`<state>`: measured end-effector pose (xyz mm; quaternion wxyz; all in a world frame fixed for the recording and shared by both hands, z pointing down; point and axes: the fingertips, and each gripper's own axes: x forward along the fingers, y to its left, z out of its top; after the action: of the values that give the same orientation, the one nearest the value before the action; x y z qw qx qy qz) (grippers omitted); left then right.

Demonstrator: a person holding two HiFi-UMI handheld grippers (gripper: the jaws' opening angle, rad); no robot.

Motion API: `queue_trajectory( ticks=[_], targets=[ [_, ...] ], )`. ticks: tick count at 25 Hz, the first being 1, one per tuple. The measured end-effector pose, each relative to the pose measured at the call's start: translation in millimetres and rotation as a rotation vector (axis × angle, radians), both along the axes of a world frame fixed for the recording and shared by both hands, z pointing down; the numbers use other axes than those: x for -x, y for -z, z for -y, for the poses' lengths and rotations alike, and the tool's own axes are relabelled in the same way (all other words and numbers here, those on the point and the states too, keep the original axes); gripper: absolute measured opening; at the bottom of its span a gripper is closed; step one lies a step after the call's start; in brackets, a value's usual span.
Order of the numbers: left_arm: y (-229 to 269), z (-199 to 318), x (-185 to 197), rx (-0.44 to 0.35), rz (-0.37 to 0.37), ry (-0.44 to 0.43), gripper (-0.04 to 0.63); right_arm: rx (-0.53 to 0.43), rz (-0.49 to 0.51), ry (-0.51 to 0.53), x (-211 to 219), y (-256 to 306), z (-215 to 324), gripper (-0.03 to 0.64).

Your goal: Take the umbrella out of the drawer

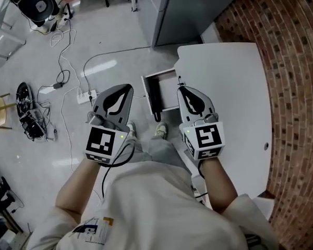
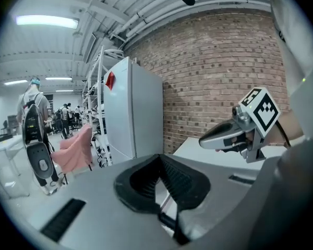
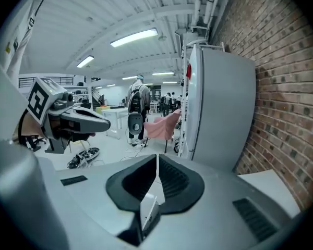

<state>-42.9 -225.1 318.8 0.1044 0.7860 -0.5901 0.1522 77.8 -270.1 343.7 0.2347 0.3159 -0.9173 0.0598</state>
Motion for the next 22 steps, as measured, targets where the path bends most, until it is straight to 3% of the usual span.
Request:
queue_trajectory(
  ticks=[6,9,22],
  targets=[
    [-35.0,-1.6,6.5,0.03,-0.035,0.064,0.008,0.087,-0.007,0.047,18.5,-54.8,0.2,0.014],
    [-59.5,-7.1,6.4,0.079,-0.037,0.057,0.008,0.127,-0.014,0.051,25.3,-83.9,-2.4,0.067],
    [-196.4,-2.5,5.8,0.216,-0.022,0.018,0.008,0.267,-0.159,0.028,14.6,-241.1,-7.6,0.08]
  ],
)
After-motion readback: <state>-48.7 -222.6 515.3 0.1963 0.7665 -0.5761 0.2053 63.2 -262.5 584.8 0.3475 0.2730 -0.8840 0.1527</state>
